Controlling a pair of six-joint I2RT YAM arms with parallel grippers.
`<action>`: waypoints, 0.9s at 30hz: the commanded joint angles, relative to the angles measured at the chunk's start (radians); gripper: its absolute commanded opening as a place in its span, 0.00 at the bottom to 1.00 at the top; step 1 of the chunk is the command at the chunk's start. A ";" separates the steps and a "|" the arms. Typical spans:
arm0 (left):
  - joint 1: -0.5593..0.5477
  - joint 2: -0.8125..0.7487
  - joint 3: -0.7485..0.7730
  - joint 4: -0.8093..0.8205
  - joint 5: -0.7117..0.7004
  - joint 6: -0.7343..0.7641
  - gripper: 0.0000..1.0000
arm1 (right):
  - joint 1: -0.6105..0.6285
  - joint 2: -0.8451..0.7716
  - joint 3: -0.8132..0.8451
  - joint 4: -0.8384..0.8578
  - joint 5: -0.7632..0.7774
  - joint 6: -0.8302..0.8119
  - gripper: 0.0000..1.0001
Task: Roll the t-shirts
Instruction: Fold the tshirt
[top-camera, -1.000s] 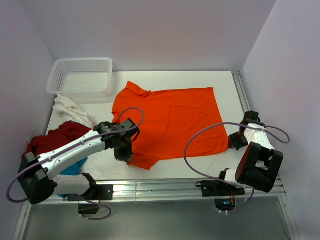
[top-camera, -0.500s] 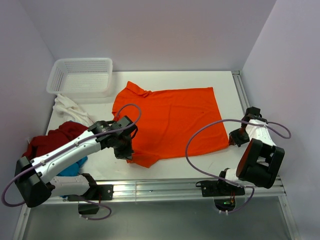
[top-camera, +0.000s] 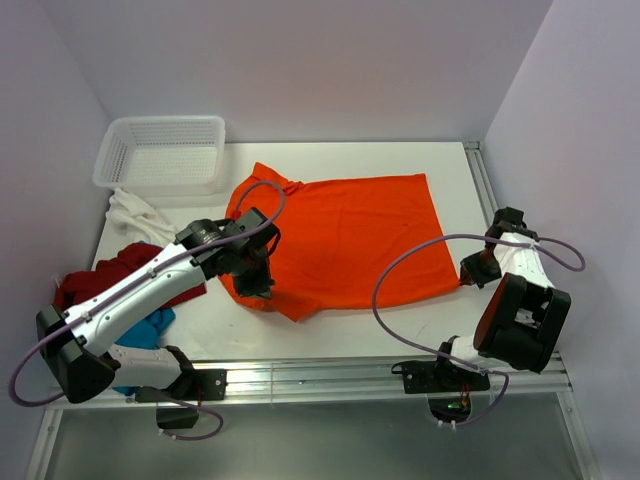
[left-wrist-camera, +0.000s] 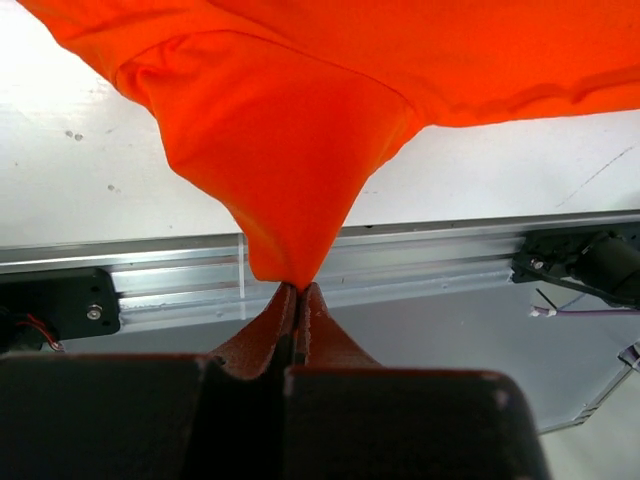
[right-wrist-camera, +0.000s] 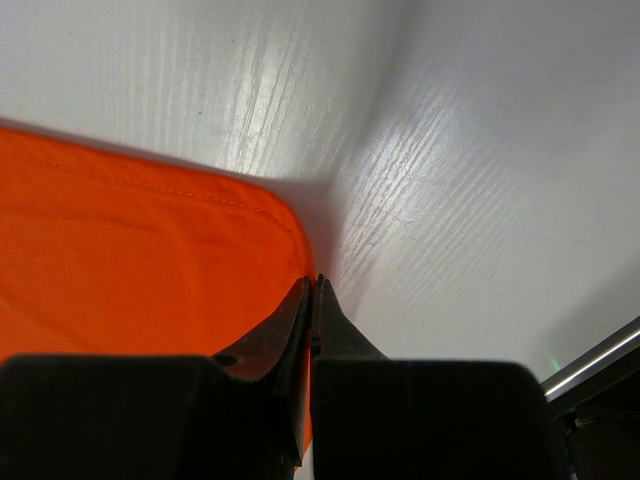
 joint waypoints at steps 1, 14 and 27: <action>0.029 0.016 0.065 -0.041 -0.019 0.042 0.00 | -0.002 0.011 0.032 -0.015 0.008 -0.002 0.00; 0.135 0.084 0.157 -0.066 -0.011 0.141 0.00 | 0.006 0.094 0.141 -0.028 0.001 0.021 0.00; 0.204 0.136 0.204 -0.047 -0.003 0.190 0.00 | 0.050 0.205 0.264 -0.056 0.002 0.063 0.00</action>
